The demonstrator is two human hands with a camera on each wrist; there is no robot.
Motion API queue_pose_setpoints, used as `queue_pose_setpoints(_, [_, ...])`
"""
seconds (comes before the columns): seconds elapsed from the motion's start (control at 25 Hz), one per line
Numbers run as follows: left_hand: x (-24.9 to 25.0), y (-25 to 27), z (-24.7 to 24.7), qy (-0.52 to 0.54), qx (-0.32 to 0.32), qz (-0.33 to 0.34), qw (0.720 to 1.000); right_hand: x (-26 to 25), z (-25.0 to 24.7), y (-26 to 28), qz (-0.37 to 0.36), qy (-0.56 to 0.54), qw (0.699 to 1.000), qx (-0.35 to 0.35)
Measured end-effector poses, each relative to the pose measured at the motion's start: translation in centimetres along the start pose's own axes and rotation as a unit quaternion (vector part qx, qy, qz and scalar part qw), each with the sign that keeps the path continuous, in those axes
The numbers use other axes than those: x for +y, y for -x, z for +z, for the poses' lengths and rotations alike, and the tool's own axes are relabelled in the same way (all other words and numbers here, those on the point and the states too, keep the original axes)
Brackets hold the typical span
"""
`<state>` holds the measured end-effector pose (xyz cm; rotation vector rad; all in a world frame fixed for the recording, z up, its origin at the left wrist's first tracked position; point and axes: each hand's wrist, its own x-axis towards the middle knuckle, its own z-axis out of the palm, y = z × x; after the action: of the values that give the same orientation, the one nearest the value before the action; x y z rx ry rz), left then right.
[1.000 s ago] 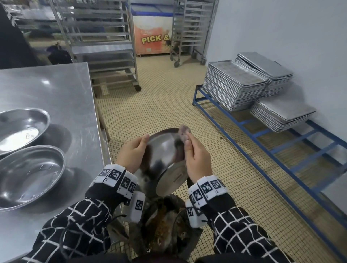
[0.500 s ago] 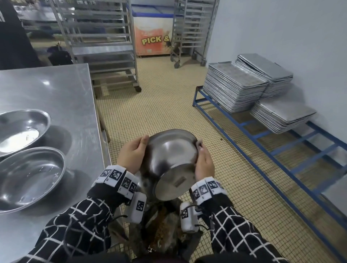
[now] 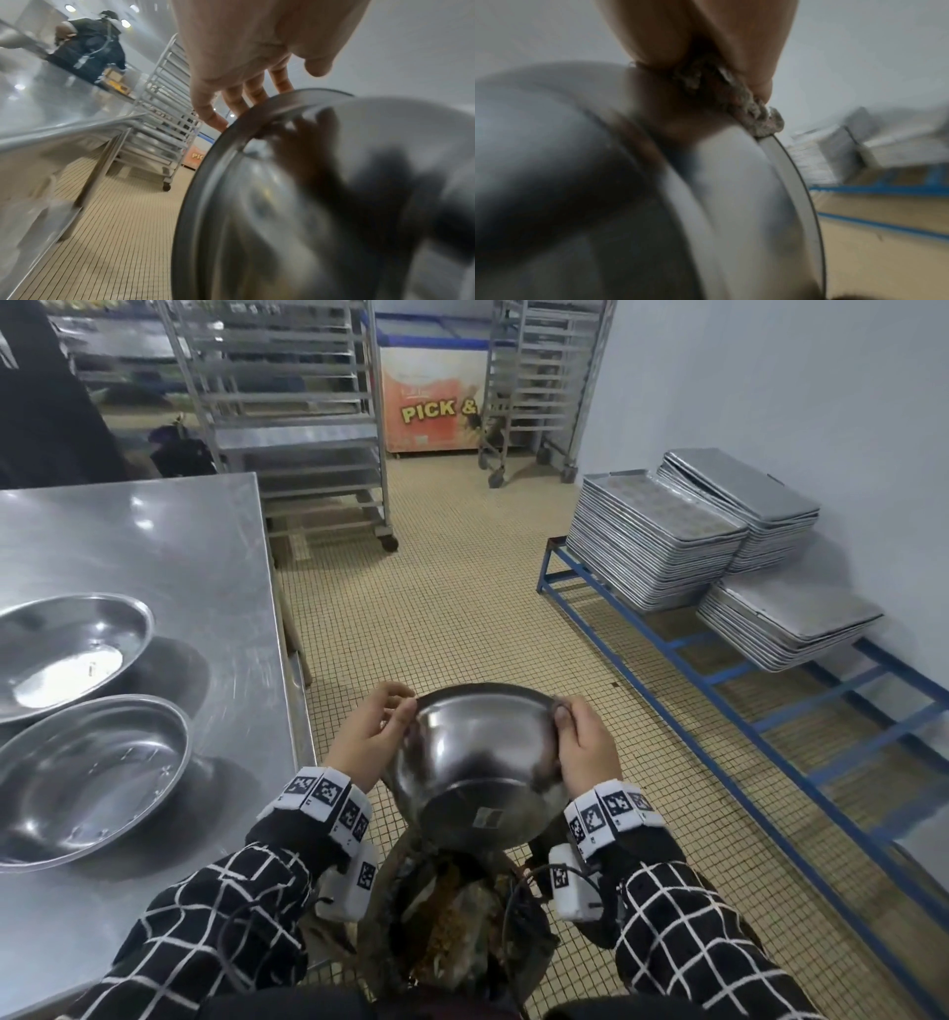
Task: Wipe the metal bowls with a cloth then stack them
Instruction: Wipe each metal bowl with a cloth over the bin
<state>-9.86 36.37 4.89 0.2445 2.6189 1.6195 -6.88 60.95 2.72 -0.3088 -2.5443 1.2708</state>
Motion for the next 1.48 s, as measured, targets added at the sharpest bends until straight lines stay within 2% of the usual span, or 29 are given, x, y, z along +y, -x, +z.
queue_pose_setpoints(0.12, [1.0, 0.0, 0.8, -0.062, -0.067, 0.035, 0.995, -1.6, 0.1, -0.7, -0.134, 0.127, 0.981, -0.05])
queue_pose_setpoints(0.24, [1.0, -0.1, 1.6, -0.16, -0.077, 0.083, 0.981, -2.7, 0.6, -0.5, -0.204, 0.165, 0.963, -0.06])
queue_pose_setpoints(0.36, [0.8, -0.1, 1.7, -0.174, -0.051, 0.082, 0.98, -3.3, 0.8, -0.4, -0.201, 0.114, 0.972, -0.041])
queue_pose_setpoints(0.48, [1.1, -0.2, 1.2, -0.173, -0.014, 0.06, 0.983, -4.6, 0.4, 0.2, -0.201, 0.018, 0.978, 0.05])
queue_pose_setpoints(0.56, [1.8, -0.4, 1.0, -0.161, 0.012, 0.051, 0.986, -6.0, 0.9, 1.9, -0.201, -0.027, 0.976, 0.077])
queue_pose_setpoints(0.64, [2.8, -0.5, 1.0, -0.127, 0.035, 0.047, 0.99, -6.8, 2.5, 4.4, -0.217, 0.047, 0.973, 0.059])
queue_pose_setpoints(0.76, [4.1, -0.7, 0.7, -0.106, 0.038, 0.047, 0.993, -7.0, 4.5, 6.2, -0.243, 0.205, 0.947, 0.053])
queue_pose_setpoints(0.84, [4.6, -0.5, 0.4, -0.124, 0.034, 0.055, 0.99, -7.1, 3.9, 4.9, -0.186, 0.173, 0.966, 0.054])
queue_pose_setpoints(0.92, [4.5, -0.4, -0.2, -0.095, 0.043, 0.047, 0.993, -6.0, 2.6, 3.1, -0.072, 0.045, 0.996, 0.015])
queue_pose_setpoints(1.0, [4.2, -0.3, -0.7, -0.083, 0.064, 0.038, 0.994, -4.1, 1.5, 1.9, 0.082, -0.049, 0.995, -0.031])
queue_pose_setpoints(1.08, [3.9, -0.3, -0.9, -0.098, 0.067, 0.032, 0.992, -2.8, 0.7, 2.3, 0.131, -0.036, 0.99, -0.03])
queue_pose_setpoints(1.16, [3.6, -0.3, -0.9, -0.098, 0.067, 0.015, 0.993, -3.1, 0.5, 3.1, 0.085, -0.035, 0.996, -0.002])
queue_pose_setpoints(1.24, [3.3, -0.3, -0.6, -0.084, 0.061, -0.001, 0.995, -4.7, 0.9, 4.0, -0.017, -0.053, 0.998, 0.018])
queue_pose_setpoints(1.28, [3.3, -0.3, -0.4, -0.076, 0.054, -0.005, 0.996, -5.7, 1.5, 4.5, -0.07, -0.047, 0.996, 0.006])
queue_pose_setpoints(1.36, [3.9, -0.3, 0.1, -0.073, 0.05, -0.001, 0.996, -7.2, 3.4, 5.6, -0.176, 0.071, 0.981, -0.026])
queue_pose_setpoints(1.4, [4.3, -0.3, 0.4, -0.081, 0.052, 0.005, 0.995, -7.4, 4.5, 6.0, -0.209, 0.145, 0.967, -0.016])
queue_pose_setpoints(1.48, [5.2, -0.2, 0.7, -0.123, 0.062, 0.021, 0.99, -7.8, 5.7, 5.7, -0.19, 0.186, 0.964, 0.017])
